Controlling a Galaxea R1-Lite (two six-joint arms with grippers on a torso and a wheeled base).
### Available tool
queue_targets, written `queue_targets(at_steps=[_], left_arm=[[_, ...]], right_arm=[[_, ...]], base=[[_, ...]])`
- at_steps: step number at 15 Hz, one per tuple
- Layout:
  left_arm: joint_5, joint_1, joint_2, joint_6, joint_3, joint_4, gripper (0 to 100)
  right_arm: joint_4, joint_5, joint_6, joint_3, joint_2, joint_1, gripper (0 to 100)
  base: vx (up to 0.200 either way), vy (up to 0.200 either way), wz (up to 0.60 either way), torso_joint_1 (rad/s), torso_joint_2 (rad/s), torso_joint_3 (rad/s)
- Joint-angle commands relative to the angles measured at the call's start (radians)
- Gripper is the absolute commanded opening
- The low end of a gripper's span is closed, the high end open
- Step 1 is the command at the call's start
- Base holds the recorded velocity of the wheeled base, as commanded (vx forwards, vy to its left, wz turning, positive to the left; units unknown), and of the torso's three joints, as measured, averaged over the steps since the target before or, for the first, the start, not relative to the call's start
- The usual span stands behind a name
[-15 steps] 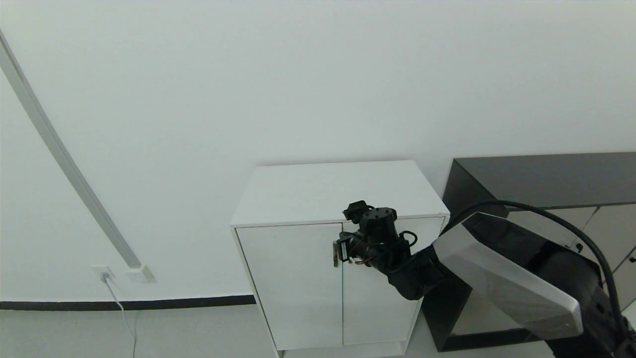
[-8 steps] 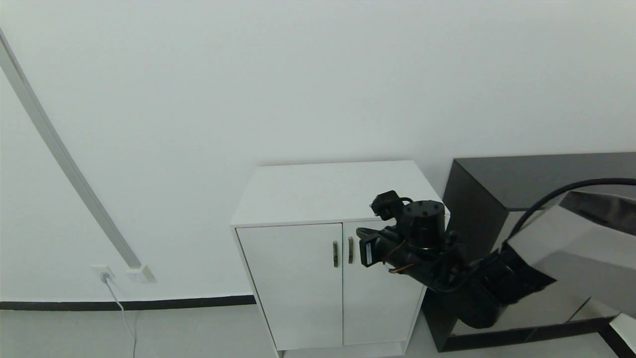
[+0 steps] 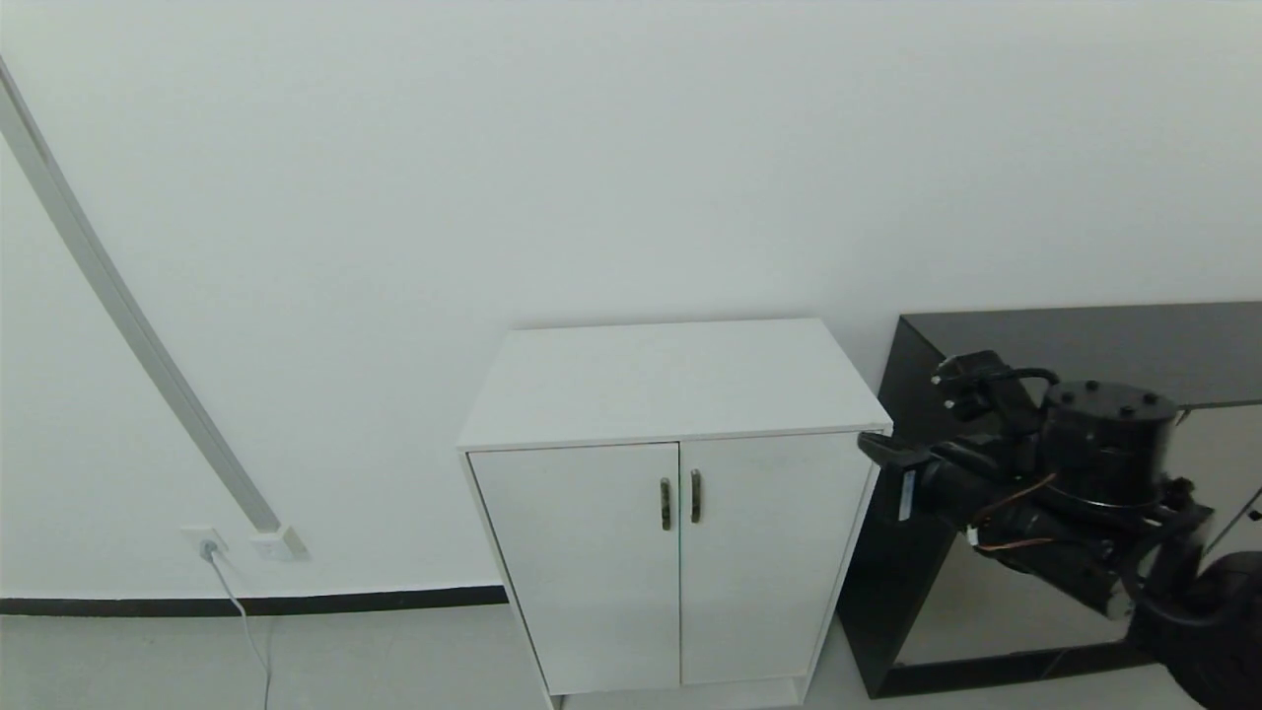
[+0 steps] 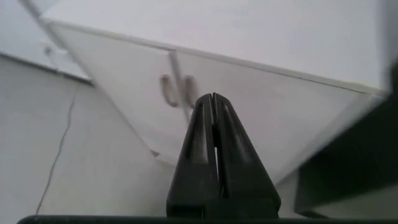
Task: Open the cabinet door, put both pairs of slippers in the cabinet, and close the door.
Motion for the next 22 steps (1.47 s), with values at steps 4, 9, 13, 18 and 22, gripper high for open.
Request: queue_targets(at_steps=[4, 9, 13, 18, 22], left_arm=[[0.000, 0.000, 0.001, -0.002, 0.000, 0.000, 0], [0.001, 0.000, 0.001, -0.004, 0.000, 0.000, 0], [0.001, 0.000, 0.001, -0.004, 0.000, 0.000, 0], [0.001, 0.000, 0.001, -0.005, 0.000, 0.000, 0], [0.001, 0.000, 0.001, -0.005, 0.000, 0.000, 0]], right_arm=[[0.123, 0.000, -0.089, 0.176, -0.350, -0.241, 0], [0.525, 0.000, -0.106, 0.187, -0.739, -0.401, 0], [0.777, 0.002, -0.135, 0.190, -0.977, -0.440, 0], [0.921, 0.009, -0.135, 0.257, -1.174, -0.440, 0], [0.927, 0.035, -0.132, 0.388, -1.289, -0.434, 0]], base=[[0.000, 0.000, 0.00, 0.000, 0.00, 0.000], [0.000, 0.000, 0.00, 0.000, 0.00, 0.000], [0.000, 0.000, 0.00, 0.000, 0.00, 0.000], [0.000, 0.000, 0.00, 0.000, 0.00, 0.000], [0.000, 0.000, 0.00, 0.000, 0.00, 0.000]])
